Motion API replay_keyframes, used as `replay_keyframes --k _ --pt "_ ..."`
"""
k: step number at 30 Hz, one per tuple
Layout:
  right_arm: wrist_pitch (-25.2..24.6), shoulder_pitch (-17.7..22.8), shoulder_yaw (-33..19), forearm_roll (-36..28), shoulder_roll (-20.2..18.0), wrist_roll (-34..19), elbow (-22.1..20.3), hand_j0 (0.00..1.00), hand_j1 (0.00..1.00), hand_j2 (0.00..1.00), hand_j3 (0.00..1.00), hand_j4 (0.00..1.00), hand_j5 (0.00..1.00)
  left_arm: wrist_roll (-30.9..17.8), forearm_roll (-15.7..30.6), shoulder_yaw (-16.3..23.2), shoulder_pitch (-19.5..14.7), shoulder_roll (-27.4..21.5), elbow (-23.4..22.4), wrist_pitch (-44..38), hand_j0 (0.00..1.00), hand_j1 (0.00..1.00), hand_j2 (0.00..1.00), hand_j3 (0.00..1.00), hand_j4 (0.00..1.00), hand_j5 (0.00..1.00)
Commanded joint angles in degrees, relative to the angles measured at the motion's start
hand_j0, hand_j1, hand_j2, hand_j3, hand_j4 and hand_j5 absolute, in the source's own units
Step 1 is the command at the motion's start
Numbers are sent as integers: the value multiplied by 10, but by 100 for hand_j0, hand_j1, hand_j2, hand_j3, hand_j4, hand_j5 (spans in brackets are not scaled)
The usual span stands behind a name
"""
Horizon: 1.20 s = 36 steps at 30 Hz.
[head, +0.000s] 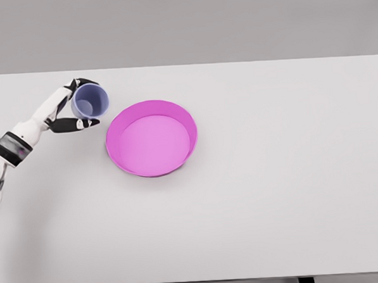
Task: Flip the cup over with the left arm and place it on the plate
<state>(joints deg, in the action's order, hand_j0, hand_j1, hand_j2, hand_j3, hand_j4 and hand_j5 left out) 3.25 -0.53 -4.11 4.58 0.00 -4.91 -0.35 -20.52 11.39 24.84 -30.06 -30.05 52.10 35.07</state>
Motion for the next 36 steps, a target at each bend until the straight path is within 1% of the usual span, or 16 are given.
replay_keyframes --k 1,7,8,10,13,15,25,27,30,31,33,36 --pt "0 0 0 0 0 0 0 100 100 100 100 100 100 0 16 -1 0 3 2 -1 45 45 45 45 45 45" --pt "0 0 1 0 0 0 0 100 100 100 100 100 100 0 23 -1 -1 2 6 -1 44 44 44 44 44 44" --pt "0 0 0 0 0 0 0 100 100 100 100 100 100 0 38 -1 0 1 17 -1 44 44 44 44 44 44" --pt "1 0 0 0 0 0 0 100 100 100 100 100 100 0 50 -1 3 -1 39 -1 44 44 44 44 44 44" --pt "0 0 0 0 0 0 0 100 100 100 100 100 100 0 51 -1 4 4 56 -1 44 44 44 44 44 44" --pt "0 0 0 0 0 0 0 100 100 100 100 100 100 0 58 -1 17 3 82 -1 44 44 44 44 44 44" --pt "0 0 0 0 0 0 0 100 100 100 100 100 100 0 58 1 44 0 154 -1 44 44 44 44 44 44" --pt "0 0 1 0 0 0 0 100 100 100 100 100 100 0 58 3 51 -1 166 -1 41 41 41 41 41 41" --pt "0 0 0 0 0 0 0 100 100 100 100 100 100 -1 57 4 64 1 186 -1 41 41 41 41 41 41" --pt "0 0 0 0 0 0 0 100 100 100 100 100 100 -1 57 6 71 2 194 -1 41 41 41 41 41 41" --pt "0 0 1 0 0 0 0 100 100 100 100 100 100 0 57 20 71 3 201 -1 41 41 41 41 41 41" --pt "0 0 0 0 0 0 0 100 100 100 100 100 100 1 58 21 77 4 214 -1 41 41 41 41 41 41"
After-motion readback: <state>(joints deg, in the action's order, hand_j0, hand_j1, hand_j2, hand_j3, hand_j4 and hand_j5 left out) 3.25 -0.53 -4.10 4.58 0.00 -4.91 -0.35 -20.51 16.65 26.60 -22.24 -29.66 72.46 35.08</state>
